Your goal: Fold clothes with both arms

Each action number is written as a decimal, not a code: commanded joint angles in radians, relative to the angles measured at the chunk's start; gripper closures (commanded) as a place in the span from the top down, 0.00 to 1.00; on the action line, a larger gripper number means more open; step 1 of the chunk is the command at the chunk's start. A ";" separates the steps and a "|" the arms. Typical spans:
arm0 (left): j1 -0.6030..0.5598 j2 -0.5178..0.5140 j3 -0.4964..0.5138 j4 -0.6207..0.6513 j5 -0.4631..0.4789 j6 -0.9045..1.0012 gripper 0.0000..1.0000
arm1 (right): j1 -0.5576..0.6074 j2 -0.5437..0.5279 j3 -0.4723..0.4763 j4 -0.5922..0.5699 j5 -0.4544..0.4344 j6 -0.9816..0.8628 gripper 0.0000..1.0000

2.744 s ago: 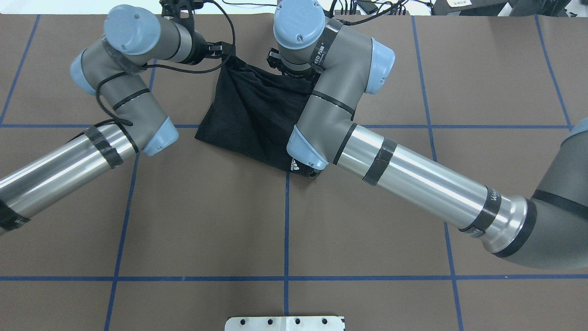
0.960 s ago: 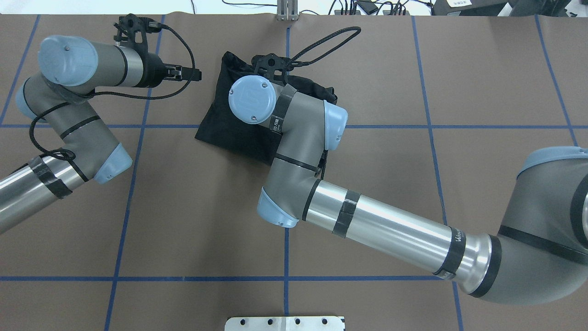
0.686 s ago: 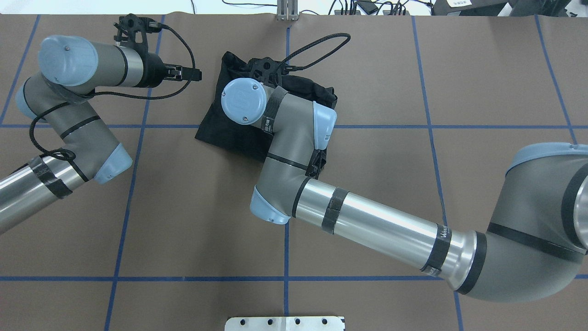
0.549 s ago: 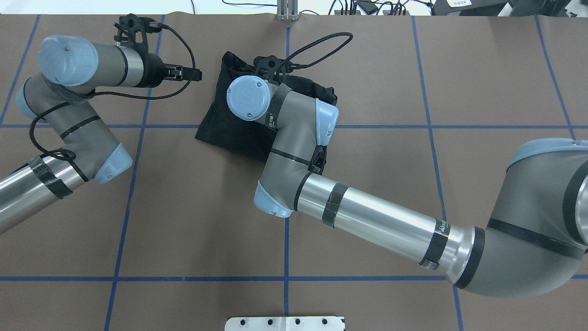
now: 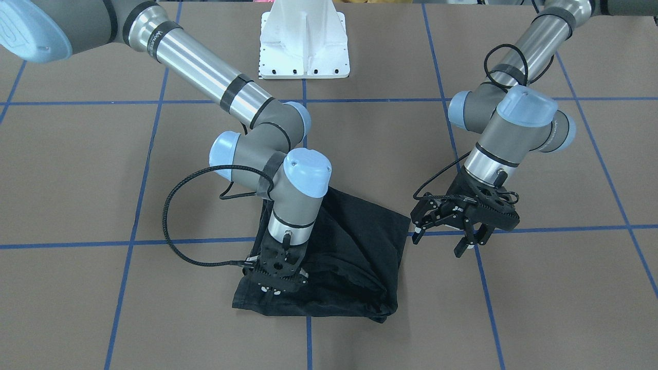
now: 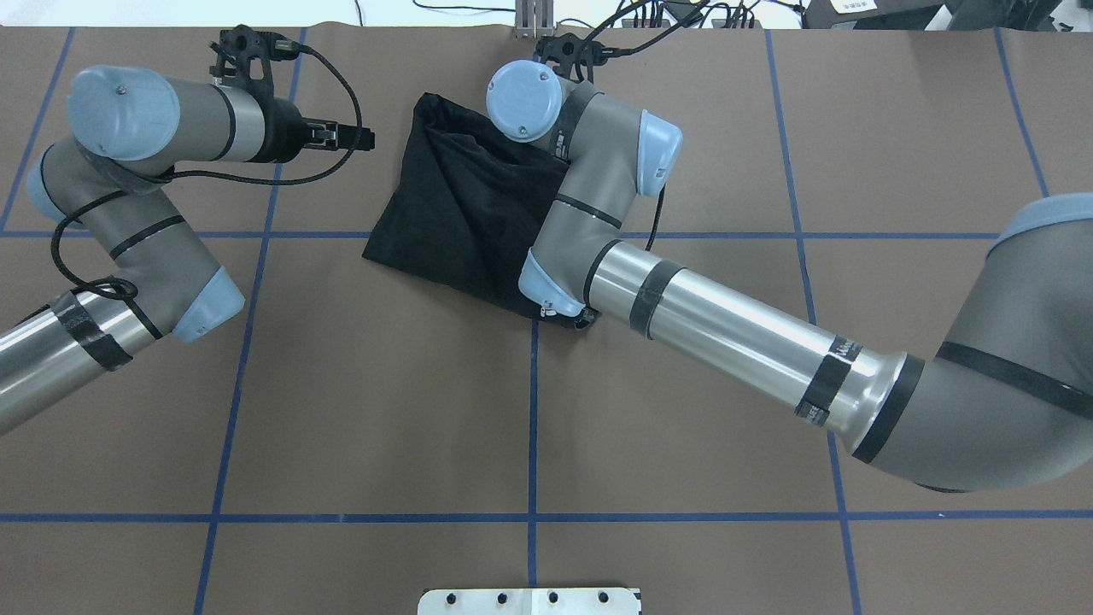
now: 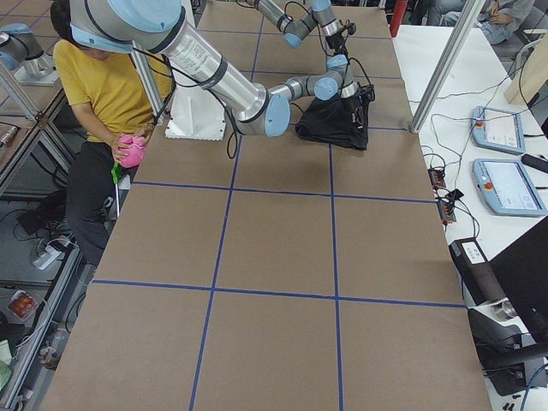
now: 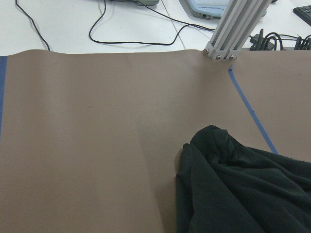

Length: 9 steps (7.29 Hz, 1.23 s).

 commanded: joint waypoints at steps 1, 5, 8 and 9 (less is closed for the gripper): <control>0.000 0.033 -0.037 0.000 0.000 0.000 1.00 | 0.084 0.005 -0.019 0.015 0.064 -0.075 0.00; -0.050 0.059 -0.181 0.261 -0.086 0.079 1.00 | 0.102 -0.014 0.092 0.013 0.318 -0.079 1.00; -0.137 0.090 -0.459 0.925 -0.086 0.345 1.00 | 0.150 -0.331 0.632 -0.331 0.402 -0.305 1.00; -0.186 0.120 -0.450 1.007 -0.092 0.347 1.00 | 0.194 -0.473 0.820 -0.405 0.455 -0.408 1.00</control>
